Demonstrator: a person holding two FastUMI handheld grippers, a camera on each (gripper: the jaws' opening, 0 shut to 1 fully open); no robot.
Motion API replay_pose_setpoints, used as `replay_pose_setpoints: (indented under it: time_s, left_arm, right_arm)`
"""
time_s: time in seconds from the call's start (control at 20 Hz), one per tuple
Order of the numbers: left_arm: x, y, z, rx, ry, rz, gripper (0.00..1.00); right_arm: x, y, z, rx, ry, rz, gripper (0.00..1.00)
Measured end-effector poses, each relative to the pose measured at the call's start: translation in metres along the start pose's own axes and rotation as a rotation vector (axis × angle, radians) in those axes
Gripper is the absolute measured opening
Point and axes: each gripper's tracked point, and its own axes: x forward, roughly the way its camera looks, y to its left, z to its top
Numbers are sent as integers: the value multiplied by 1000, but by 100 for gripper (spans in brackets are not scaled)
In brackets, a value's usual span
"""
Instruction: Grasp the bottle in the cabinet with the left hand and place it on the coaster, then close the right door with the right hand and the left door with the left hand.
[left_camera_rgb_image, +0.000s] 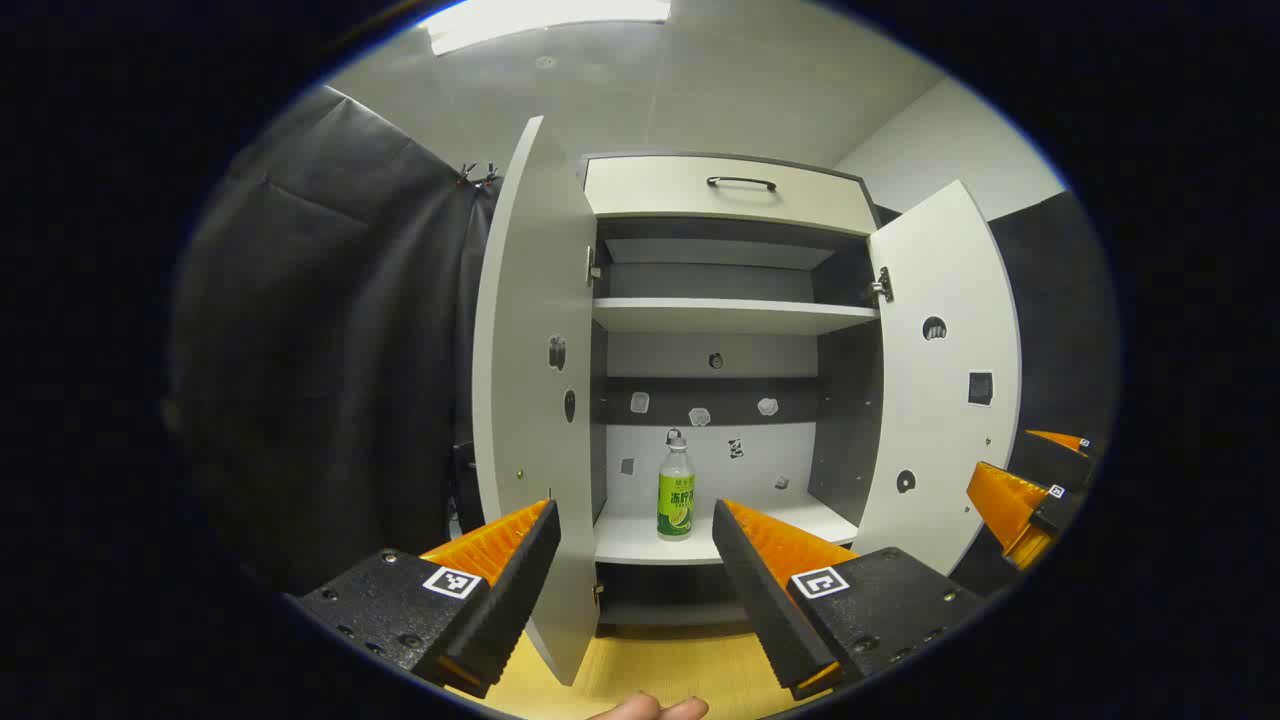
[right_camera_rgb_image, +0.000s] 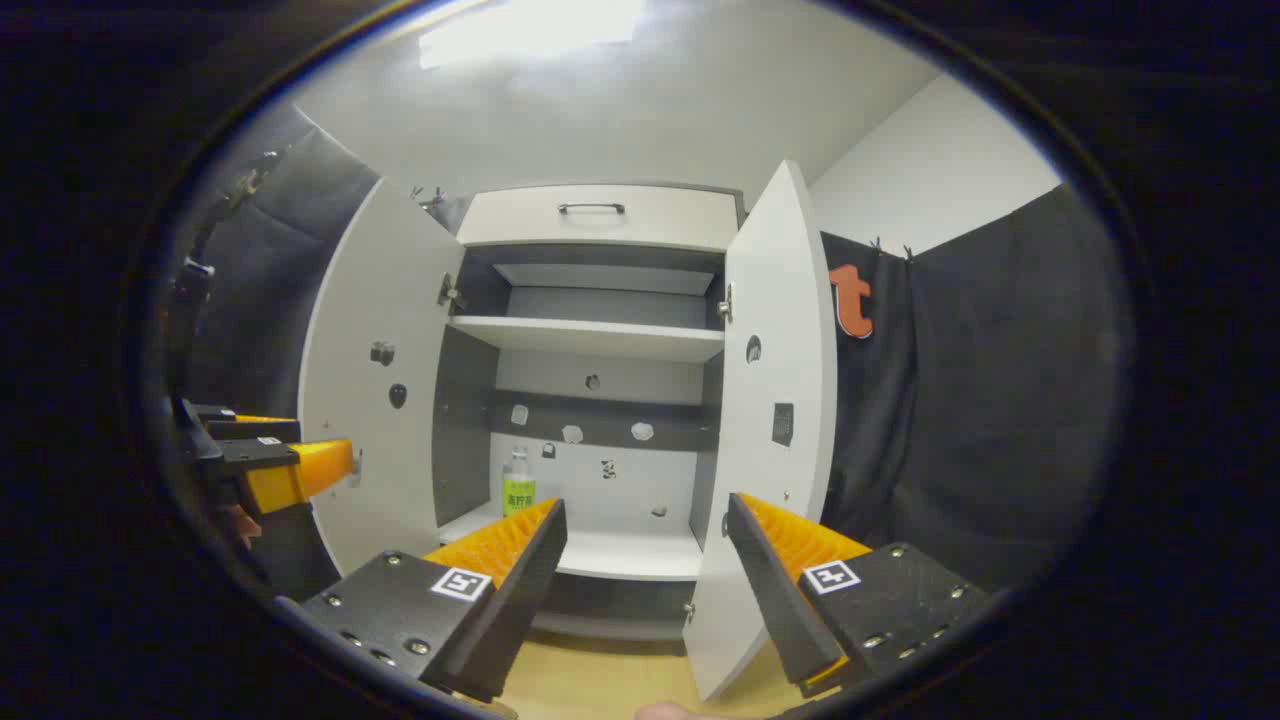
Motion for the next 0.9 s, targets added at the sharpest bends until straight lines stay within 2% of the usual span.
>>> replay_pose_setpoints:
  time_s: [0.1,0.15,0.35,0.4,0.45,0.65,0.9]
  left_arm:
    - [7,-1,-2,8,-3,-3,96]
    - [10,-2,-4,10,-3,-5,96]
    - [22,-2,-9,15,-8,-12,96]
    - [27,-2,-10,16,-9,-15,96]
    - [32,-3,-13,18,-6,-19,96]
    - [53,-4,-22,20,10,-26,97]
    - [87,-3,-37,14,23,-30,96]
  right_arm:
    - [11,-2,-3,7,2,-22,93]
    - [15,-1,-3,13,-3,-21,98]
    - [32,8,-16,9,19,2,97]
    - [37,11,-20,9,27,7,94]
    - [40,13,-24,12,35,10,98]
    - [55,20,-33,48,53,18,98]
    - [77,15,-44,52,72,-20,98]
